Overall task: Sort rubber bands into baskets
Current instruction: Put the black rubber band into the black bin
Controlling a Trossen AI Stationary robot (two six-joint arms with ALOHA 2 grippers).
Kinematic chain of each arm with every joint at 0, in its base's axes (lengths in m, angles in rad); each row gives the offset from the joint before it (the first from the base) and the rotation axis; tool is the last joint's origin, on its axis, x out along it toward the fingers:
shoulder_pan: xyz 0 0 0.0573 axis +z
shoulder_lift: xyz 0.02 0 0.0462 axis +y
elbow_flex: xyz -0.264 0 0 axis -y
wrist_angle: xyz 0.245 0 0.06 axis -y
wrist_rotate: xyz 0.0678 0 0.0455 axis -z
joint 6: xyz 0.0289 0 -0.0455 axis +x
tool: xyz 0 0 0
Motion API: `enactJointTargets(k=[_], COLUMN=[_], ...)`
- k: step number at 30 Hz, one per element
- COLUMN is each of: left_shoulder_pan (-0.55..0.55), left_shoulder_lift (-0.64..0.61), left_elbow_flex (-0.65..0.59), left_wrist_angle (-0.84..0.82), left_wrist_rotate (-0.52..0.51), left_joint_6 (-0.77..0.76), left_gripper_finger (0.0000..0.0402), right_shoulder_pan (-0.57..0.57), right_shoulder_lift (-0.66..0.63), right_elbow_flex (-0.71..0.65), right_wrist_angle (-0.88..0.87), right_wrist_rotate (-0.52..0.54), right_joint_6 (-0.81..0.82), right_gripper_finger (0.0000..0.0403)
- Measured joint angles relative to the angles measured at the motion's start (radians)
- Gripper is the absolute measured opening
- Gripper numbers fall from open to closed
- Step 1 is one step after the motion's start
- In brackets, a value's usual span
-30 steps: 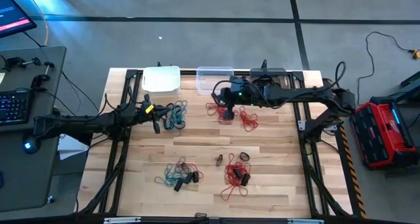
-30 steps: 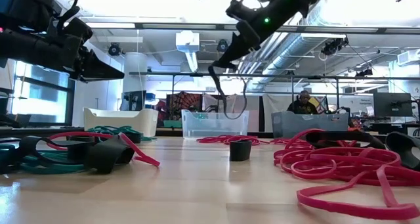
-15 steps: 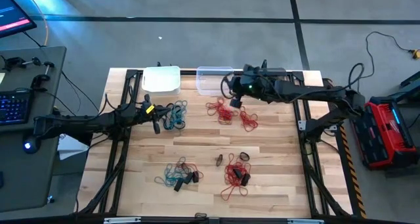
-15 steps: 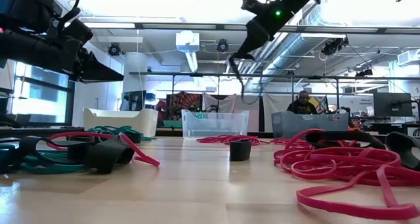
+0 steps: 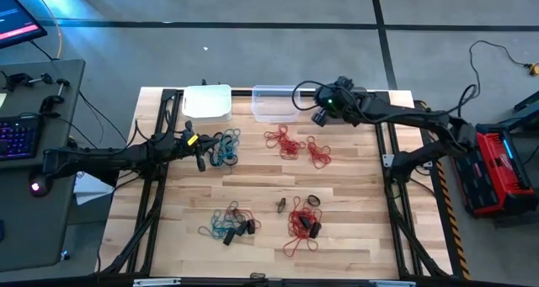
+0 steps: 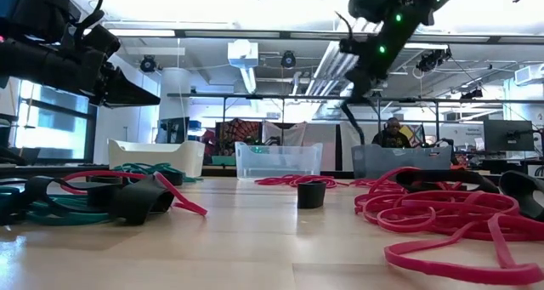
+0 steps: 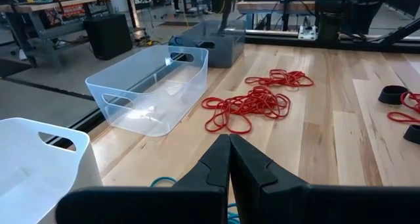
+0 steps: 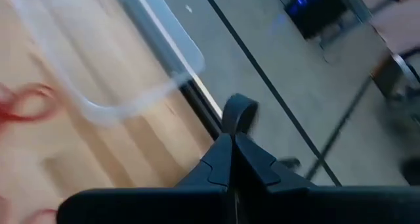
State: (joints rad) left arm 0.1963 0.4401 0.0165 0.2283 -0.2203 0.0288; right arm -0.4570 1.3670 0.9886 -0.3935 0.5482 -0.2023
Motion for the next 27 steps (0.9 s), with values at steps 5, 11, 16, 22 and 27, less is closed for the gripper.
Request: enactJointTargets(k=[5,11,16,22,27], left_shoulder_pan=[0.0,0.0,0.0,0.0,0.0], left_shoulder_lift=[0.0,0.0,0.0,0.0,0.0], left_elbow_flex=[0.0,0.0,0.0,0.0,0.0], left_wrist_angle=[0.001,0.001,0.001,0.002,0.002], left_wrist_rotate=[-0.001,-0.008,-0.011,-0.023,-0.035], left_joint_6=[0.0,0.001,0.001,0.049,0.054], left_gripper_finger=[0.0,0.0,0.0,0.0,0.0], right_shoulder_pan=[-0.045,-0.092,-0.125,-0.172,-0.198], right_shoulder_lift=[0.0,0.0,0.0,0.0,0.0], right_elbow_flex=[-0.017,-0.017,-0.017,-0.017,-0.018], right_wrist_angle=[-0.004,-0.023,-0.062,-0.067,-0.107], right_wrist_rotate=[0.046,0.054,0.102,0.107,0.108], right_joint_6=[-0.019,-0.042,-0.075,-0.113,-0.181], right_gripper_finger=[0.0,0.0,0.0,0.0,0.0])
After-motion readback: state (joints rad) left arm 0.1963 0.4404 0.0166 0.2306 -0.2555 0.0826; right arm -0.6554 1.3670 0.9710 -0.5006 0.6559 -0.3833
